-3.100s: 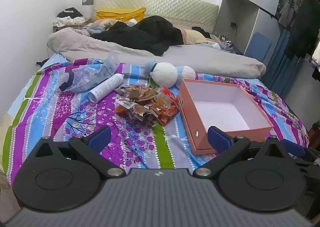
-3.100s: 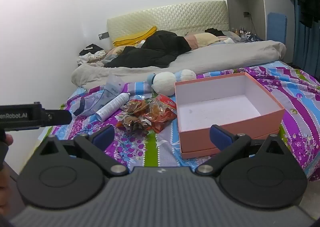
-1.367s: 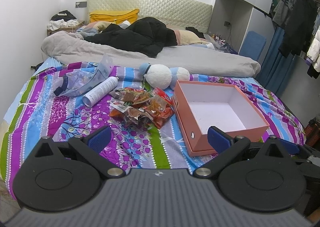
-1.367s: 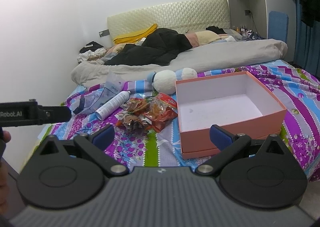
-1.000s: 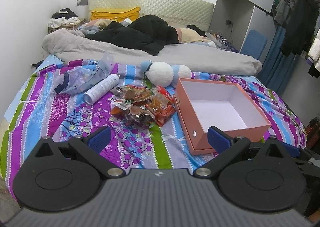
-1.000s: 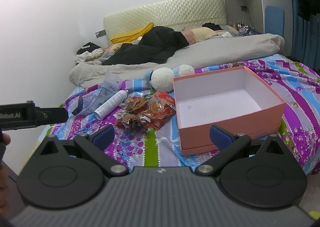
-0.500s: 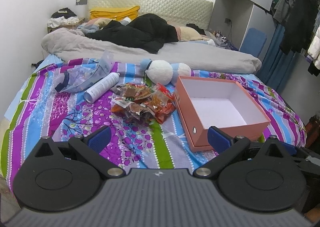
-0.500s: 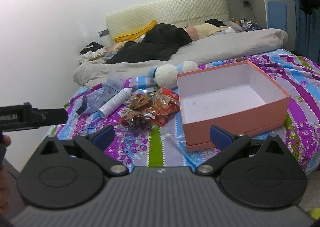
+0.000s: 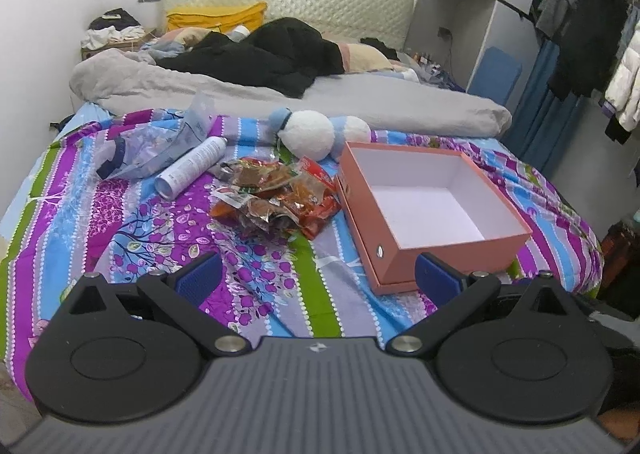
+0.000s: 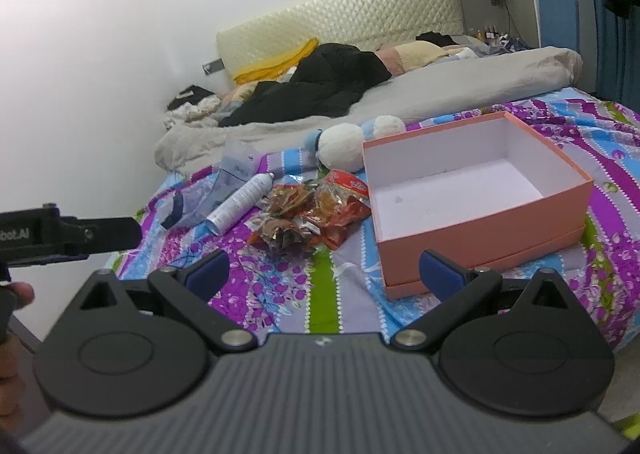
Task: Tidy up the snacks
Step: 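Reach both grippers down into the snack pile toward separate packets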
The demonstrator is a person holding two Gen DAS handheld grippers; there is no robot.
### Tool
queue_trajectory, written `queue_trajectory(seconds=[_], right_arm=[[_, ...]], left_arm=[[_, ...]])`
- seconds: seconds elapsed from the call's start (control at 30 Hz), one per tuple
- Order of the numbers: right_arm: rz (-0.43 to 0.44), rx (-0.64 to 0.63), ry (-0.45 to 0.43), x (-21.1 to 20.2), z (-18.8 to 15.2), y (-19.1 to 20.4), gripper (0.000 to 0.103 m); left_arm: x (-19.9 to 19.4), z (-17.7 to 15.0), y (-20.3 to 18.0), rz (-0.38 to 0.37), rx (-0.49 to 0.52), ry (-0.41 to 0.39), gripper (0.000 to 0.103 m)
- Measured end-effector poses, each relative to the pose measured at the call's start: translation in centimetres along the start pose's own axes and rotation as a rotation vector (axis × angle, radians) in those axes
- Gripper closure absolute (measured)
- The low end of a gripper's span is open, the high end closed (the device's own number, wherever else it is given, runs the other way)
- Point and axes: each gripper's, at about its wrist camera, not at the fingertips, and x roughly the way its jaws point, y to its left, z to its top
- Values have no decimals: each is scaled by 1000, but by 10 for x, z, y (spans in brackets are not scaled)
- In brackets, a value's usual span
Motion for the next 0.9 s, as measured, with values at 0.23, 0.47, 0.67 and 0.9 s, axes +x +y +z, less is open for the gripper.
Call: queue_trajectory(seconds=[0.23, 0.47, 0.67, 0.9], right_arm=[[-15, -7, 7, 14, -5, -2, 0], [-7, -38, -27, 31, -4, 6, 0], [-11, -17, -43, 53, -1, 6, 0], [-11, -44, -26, 80, -3, 13, 6]], left_arm=[[17, 1, 5, -12, 15, 25, 0], [39, 9, 10, -33, 38, -7, 0], [66, 14, 23, -6, 15, -11, 0], [106, 17, 50, 18, -43, 13, 0]])
